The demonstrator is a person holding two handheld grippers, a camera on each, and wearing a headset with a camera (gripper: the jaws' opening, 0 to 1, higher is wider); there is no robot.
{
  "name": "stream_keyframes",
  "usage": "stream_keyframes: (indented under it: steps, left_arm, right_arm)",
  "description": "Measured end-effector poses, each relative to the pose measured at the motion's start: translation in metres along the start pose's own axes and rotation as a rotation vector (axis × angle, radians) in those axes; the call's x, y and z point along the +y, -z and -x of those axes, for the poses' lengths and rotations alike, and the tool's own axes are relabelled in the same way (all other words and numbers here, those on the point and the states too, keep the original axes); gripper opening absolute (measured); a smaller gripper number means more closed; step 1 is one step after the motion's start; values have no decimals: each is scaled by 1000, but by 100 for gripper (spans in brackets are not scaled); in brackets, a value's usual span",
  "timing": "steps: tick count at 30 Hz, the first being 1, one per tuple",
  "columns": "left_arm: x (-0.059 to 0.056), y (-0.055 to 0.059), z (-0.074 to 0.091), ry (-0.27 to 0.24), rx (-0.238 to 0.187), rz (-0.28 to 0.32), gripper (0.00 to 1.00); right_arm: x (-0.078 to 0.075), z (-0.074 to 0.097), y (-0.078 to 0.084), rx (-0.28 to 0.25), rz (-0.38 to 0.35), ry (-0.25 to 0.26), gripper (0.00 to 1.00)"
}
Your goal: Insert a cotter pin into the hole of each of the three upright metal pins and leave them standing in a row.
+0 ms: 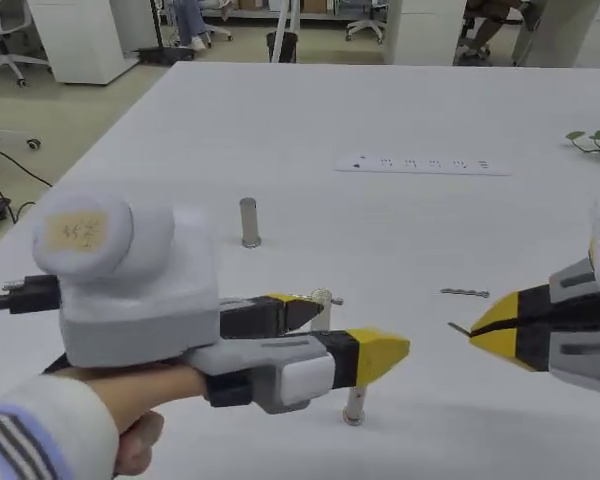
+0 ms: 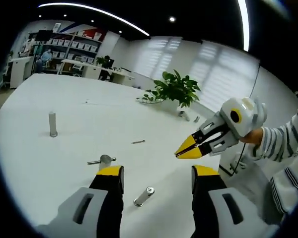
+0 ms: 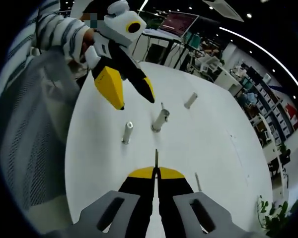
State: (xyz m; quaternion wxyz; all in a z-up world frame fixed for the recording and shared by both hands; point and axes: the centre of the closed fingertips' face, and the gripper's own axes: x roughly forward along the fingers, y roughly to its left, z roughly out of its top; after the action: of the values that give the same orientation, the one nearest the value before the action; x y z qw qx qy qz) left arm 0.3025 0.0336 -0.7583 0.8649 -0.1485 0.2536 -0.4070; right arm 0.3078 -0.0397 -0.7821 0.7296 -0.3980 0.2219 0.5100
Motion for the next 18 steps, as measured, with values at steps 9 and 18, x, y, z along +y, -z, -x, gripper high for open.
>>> stream_keyframes:
  steps: [9,18]
  left_arm:
    - [-9,3,-12,60,17,124,34]
    - [-19,12,-18,97,47,180,23]
  right_arm:
    - [13,-5,-19,-53,59,-1,2]
    - [25,-6,-31,-64,122,-6,2]
